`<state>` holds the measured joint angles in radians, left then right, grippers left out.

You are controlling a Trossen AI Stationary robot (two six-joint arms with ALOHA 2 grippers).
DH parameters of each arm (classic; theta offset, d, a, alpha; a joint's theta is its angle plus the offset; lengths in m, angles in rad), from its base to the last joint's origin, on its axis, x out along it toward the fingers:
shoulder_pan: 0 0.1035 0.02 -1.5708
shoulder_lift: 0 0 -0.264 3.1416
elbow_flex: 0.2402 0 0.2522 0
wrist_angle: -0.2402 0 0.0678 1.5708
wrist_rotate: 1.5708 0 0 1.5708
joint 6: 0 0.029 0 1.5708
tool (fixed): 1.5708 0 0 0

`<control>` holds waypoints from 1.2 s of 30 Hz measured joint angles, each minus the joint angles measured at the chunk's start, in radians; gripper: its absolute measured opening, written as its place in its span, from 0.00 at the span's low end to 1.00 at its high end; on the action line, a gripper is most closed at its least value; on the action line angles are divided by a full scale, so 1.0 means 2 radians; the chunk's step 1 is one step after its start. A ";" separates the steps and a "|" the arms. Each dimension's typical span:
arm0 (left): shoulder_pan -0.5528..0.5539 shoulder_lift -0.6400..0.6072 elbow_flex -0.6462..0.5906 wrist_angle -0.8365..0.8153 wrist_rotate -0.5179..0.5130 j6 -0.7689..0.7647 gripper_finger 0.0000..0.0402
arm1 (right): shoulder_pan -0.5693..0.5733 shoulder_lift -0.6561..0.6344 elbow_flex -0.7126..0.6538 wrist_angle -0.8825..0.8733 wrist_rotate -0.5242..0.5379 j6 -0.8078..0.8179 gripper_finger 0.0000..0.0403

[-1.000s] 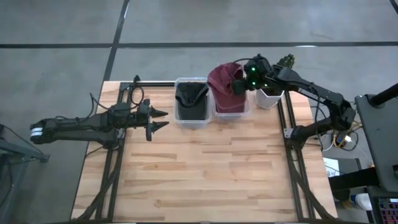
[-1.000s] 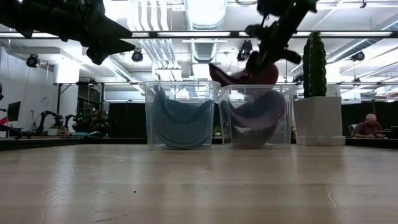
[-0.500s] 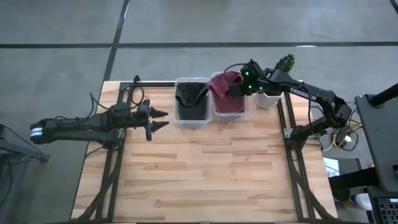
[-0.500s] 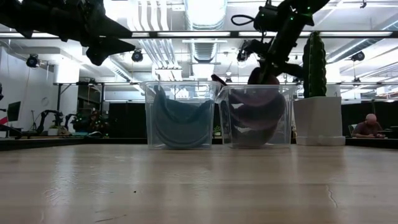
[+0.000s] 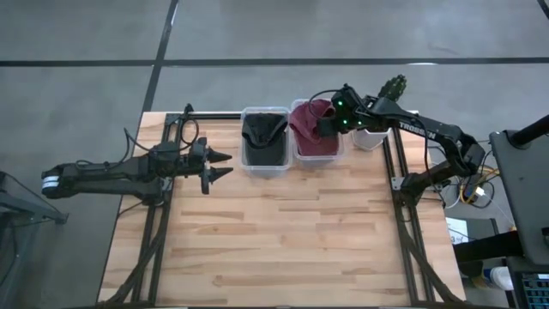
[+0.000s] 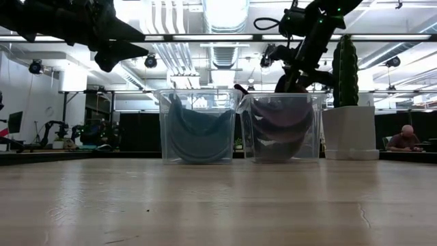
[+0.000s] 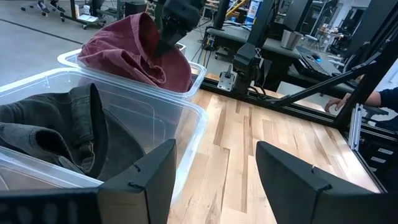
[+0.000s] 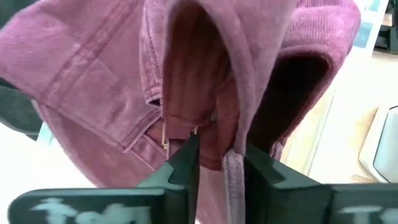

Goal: Pick & Place hat
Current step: Put the red cap into the right transparent bin

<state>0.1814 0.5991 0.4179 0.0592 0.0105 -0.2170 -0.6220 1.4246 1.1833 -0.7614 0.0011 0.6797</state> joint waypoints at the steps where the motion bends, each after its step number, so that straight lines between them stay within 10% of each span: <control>1: 0.000 0.000 0.000 0.000 0.000 0.000 0.53 | 0.000 0.000 0.003 -0.004 0.000 -0.002 0.20; 16: 0.000 0.000 0.000 0.000 0.000 0.005 0.53 | 0.002 -0.006 0.079 -0.151 0.033 -0.052 0.29; 36: 0.000 0.000 0.000 0.000 -0.003 0.006 0.53 | 0.034 0.083 0.150 -0.126 0.158 -0.139 0.03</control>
<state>0.1818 0.5987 0.4179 0.0593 0.0043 -0.2049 -0.5535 1.5912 1.4837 -1.0134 0.3170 0.4027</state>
